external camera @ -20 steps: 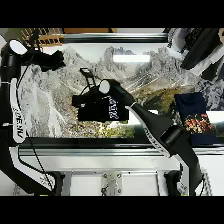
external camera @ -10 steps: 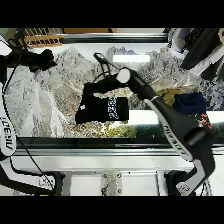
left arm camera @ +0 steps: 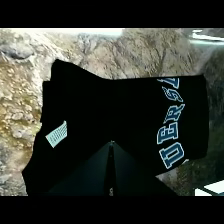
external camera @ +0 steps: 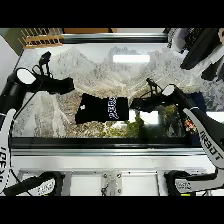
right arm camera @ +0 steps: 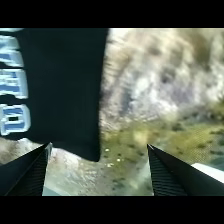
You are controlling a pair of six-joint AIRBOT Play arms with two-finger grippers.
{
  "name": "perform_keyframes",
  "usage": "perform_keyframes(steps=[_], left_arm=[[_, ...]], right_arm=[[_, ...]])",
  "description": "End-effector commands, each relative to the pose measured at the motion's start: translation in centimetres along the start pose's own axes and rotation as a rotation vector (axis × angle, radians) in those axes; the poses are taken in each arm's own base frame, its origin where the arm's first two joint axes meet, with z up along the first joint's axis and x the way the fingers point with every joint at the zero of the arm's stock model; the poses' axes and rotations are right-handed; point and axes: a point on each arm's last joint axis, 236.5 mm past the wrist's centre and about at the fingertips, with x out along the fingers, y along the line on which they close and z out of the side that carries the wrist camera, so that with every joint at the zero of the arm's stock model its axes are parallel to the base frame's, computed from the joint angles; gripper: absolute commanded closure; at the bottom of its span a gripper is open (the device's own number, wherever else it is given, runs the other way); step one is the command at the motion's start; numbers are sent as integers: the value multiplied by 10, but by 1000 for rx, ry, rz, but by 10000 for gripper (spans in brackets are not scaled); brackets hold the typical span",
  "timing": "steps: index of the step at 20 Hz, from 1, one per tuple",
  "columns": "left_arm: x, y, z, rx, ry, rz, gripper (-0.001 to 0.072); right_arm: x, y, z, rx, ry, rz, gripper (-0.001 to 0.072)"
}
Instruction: Fold the clothes and pants, and hang the long-sleeved shirts on hangers.
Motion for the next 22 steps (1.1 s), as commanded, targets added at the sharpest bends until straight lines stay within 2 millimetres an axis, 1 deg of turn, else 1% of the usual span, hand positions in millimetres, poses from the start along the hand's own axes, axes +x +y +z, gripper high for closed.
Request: perform_keyframes(steps=[1,3,5,7,9,10,11,12,13,14,15,16,17,19,20,21,22], left_arm=[[8,-18,-28,45,17,-17,701],[9,-24,-32,57,23,-24,701],[10,-25,-32,58,20,-25,701],[10,-25,-31,57,16,-26,701],[10,-25,-31,57,18,-26,700],[10,-25,-31,57,18,-26,701],[10,-25,-31,57,17,-26,701],[10,-25,-31,57,17,-26,701],[10,-25,-31,57,17,-26,701],[10,-25,-31,58,18,-25,701],[10,-25,-31,58,18,-25,701],[10,-25,-31,58,18,-25,701],[10,-25,-31,58,18,-25,701],[10,-24,-31,59,18,-24,701],[10,-24,-31,59,18,-24,701],[10,-24,-31,59,18,-24,700],[10,-24,-31,59,18,-24,701]], right_arm=[[27,-10,-3,143,25,158,58],[47,6,3,174,31,251,59],[63,29,8,165,36,320,60],[80,49,8,129,51,334,60],[93,70,7,86,60,344,61],[98,80,8,61,52,343,136],[101,85,12,43,34,337,359],[101,92,17,5,11,337,633],[98,96,22,-16,-2,343,700],[89,99,28,-35,-16,346,700],[74,99,39,-56,-43,337,700],[50,91,54,-55,-85,308,700],[23,77,71,-42,-135,264,700],[-49,34,102,-1,-266,148,700],[-92,7,114,21,-341,80,700],[-132,-18,121,40,-408,16,700],[-171,-43,124,64,-474,-48,700]])
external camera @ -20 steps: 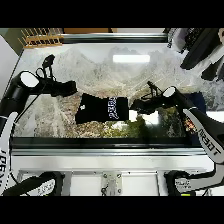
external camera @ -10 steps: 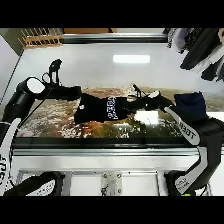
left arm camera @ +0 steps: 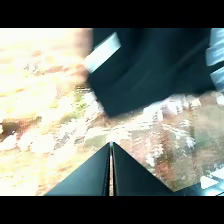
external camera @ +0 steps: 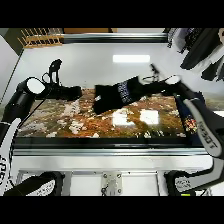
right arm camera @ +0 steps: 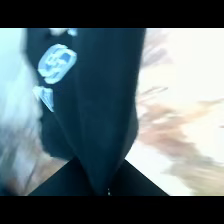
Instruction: Fold the clothes and pants, and hang the long-sleeved shirts on hangers.
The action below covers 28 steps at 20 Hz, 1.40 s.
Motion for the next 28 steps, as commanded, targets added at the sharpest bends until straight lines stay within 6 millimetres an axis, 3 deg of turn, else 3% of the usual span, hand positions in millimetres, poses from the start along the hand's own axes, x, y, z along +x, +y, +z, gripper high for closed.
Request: perform_keyframes(steps=[1,3,5,8,11,14,16,22,26,27,28], left_arm=[[0,0,0,-1,-1,0,701],[0,0,0,-1,0,0,701],[0,0,0,-1,0,-1,700],[0,-1,-1,-2,2,-1,701],[0,-1,-2,-2,8,-2,701],[0,-1,-2,-1,8,-3,701],[1,-3,-3,2,10,-4,701],[3,-10,-6,18,18,-12,701],[3,-10,-6,19,19,-12,700],[3,-10,-6,19,19,-12,701],[3,-10,-6,19,19,-12,701]], right_arm=[[-138,-72,55,37,-227,-262,700],[-211,-109,62,86,-325,-382,700],[-266,-143,53,147,-367,-477,700],[-323,-180,32,246,-405,-592,700],[-358,-189,21,290,-453,-692,700],[-360,-178,8,318,-461,-695,701],[-355,-180,-11,382,-457,-704,701],[-304,-207,-109,558,-296,-724,700],[-283,-221,-154,618,-207,-750,685],[-279,-221,-161,631,-184,-745,565],[-276,-220,-169,643,-155,-741,298]])
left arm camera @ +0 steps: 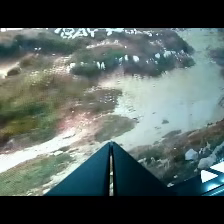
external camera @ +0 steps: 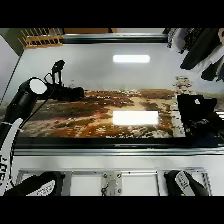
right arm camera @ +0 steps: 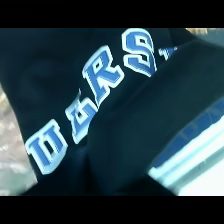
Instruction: Fold the clothes and pants, and hang the long-sleeved shirts on hangers.
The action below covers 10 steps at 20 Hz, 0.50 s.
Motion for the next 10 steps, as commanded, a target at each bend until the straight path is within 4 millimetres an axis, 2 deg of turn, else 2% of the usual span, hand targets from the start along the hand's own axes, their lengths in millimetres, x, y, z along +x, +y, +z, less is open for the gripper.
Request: perform_keyframes(steps=[1,3,5,6,8,10], left_arm=[[0,0,0,2,0,0,701],[0,0,0,2,0,0,701],[0,0,-2,2,8,0,701],[0,0,-2,2,7,0,701],[0,0,-1,1,4,-1,701],[-1,-1,1,-6,-4,-2,701]], right_arm=[[10,-12,-29,16,88,-33,146],[-1,-26,-17,-55,42,-99,123],[-36,-45,19,-139,-91,-219,123],[-58,-42,40,-181,-173,-235,123],[-94,-14,66,-265,-304,-174,123],[-110,35,66,-366,-365,-26,122]])
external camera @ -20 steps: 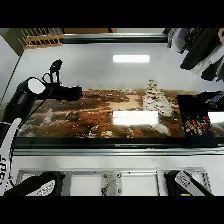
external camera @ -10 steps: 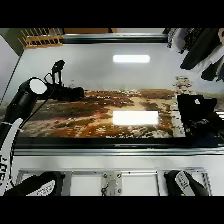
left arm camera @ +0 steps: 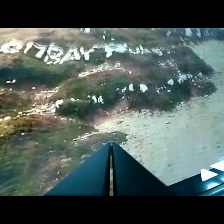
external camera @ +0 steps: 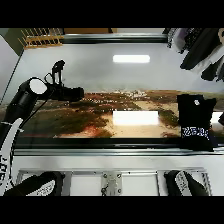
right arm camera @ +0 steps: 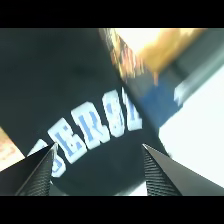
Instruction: Fold the clothes and pants, and hang the long-sleeved shirts on hangers.
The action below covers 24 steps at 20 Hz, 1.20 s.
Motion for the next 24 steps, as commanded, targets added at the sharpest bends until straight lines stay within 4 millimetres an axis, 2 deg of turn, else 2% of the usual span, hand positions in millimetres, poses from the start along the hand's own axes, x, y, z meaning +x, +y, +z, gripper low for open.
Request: perform_keyframes(steps=[1,3,5,7,10,12,13,14,15,24], left_arm=[[-3,-2,2,-11,-13,-3,701],[-10,-3,2,-28,-47,-3,701],[-18,-1,-2,-35,-103,1,701],[-23,2,-15,-40,-122,5,701],[-27,3,-29,-41,-120,4,701],[-30,1,-29,-38,-126,1,701],[-32,-1,-29,-38,-132,-4,700],[-33,-1,-28,-36,-138,-4,700],[-33,-1,-28,-36,-137,-4,700],[-33,-1,-30,-37,-128,-4,701]], right_arm=[[-42,65,29,-158,-152,206,123],[-57,131,15,-247,-145,415,123],[-67,185,-9,-347,-115,563,123],[-70,223,-37,-447,-77,638,124],[-71,257,-66,-547,-34,701,132],[-69,266,-77,-575,-6,714,149],[-67,267,-79,-579,3,715,331],[-66,267,-79,-580,7,714,605],[-66,266,-79,-577,7,712,692],[-66,266,-80,-578,11,713,695]])
